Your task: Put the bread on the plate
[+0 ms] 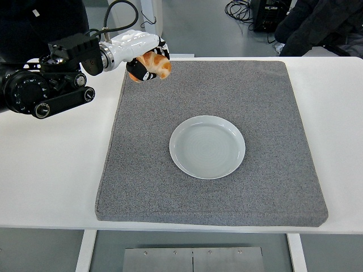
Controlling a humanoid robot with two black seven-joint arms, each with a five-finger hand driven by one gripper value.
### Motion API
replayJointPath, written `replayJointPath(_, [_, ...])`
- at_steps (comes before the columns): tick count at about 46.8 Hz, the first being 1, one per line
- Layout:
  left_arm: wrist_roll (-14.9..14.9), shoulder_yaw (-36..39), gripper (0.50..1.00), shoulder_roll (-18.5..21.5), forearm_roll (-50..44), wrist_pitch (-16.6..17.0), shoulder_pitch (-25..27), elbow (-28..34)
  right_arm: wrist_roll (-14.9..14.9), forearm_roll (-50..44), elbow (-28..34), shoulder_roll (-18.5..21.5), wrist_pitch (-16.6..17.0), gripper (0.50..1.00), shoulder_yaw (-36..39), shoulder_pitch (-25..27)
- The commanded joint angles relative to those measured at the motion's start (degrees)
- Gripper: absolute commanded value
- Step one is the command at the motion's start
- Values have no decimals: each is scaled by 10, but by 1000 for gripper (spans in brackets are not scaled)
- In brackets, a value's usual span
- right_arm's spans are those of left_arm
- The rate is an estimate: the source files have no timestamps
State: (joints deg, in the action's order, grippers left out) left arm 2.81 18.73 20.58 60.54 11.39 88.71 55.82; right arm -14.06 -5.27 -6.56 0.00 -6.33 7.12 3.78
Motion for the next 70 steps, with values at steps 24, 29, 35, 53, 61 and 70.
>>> replayJointPath(24, [10,-5,500,-4,-67,-71,66,-41,0,0,1,0,0,1000,0,0])
replayJointPath(29, [10,-5,500,-4,-67,-76,74,-42,0,0,1,0,0,1000,0,0])
replayJointPath(35, [10,-7,500,-5,-68,-81,84,-46,0,0,1,0,0,1000,0,0])
replayJointPath(53, [10,-23,500,-97,-77,-93,106,-85,0,0,1,0,0,1000,0,0])
replayJointPath(61, [10,-23,500,-160,-77,-93,105,-111,0,0,1,0,0,1000,0,0])
replayJointPath(70, [11,-22,500,-206,-77,-93,105,-135,0,0,1,0,0,1000,0,0])
